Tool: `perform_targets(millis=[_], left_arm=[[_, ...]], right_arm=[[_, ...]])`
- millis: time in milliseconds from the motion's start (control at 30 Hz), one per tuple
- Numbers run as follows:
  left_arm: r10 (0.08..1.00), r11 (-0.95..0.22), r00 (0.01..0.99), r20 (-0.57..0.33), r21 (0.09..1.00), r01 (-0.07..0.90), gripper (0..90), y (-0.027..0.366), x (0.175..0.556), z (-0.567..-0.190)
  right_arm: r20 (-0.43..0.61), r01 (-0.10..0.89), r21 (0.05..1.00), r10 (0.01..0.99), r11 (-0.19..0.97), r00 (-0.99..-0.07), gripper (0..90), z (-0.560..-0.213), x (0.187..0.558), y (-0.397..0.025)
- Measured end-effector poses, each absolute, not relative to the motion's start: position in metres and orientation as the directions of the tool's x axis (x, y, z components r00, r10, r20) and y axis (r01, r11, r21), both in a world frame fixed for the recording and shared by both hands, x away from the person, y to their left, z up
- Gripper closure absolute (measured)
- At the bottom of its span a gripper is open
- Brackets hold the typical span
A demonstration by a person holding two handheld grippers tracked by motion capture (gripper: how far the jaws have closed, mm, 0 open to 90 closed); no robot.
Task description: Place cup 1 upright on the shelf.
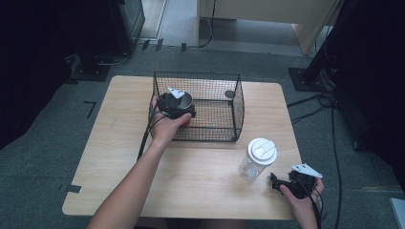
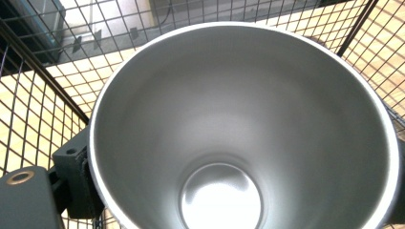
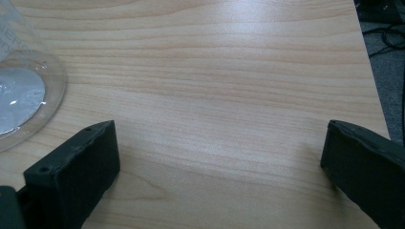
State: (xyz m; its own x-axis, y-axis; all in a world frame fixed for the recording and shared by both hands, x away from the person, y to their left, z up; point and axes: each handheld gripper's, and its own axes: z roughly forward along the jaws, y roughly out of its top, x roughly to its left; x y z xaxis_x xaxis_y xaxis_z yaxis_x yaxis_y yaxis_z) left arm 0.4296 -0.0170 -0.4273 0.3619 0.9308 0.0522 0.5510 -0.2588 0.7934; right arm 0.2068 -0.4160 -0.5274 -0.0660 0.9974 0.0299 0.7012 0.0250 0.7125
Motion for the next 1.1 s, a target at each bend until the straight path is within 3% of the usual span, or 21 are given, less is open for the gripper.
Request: perform_targets(millis=[367,633,1100], left_arm=[[0.926,-0.289,0.370,0.072,0.766,0.575,5.7,-0.018,0.428,-0.424],[0.933,-0.269,0.352,0.068,0.783,0.561,0.0,-0.020,0.424,-0.415],[0.925,-0.266,0.374,0.058,0.804,0.532,0.0,-0.017,0.409,-0.404]], right_arm=[[0.030,0.701,0.713,0.997,0.025,-0.066,0.0,-0.527,0.207,-0.416],[0.029,0.701,0.712,0.997,0.025,-0.066,0.0,-0.527,0.207,-0.416],[0.030,0.701,0.712,0.997,0.025,-0.066,0.0,-0.527,0.207,-0.416]])
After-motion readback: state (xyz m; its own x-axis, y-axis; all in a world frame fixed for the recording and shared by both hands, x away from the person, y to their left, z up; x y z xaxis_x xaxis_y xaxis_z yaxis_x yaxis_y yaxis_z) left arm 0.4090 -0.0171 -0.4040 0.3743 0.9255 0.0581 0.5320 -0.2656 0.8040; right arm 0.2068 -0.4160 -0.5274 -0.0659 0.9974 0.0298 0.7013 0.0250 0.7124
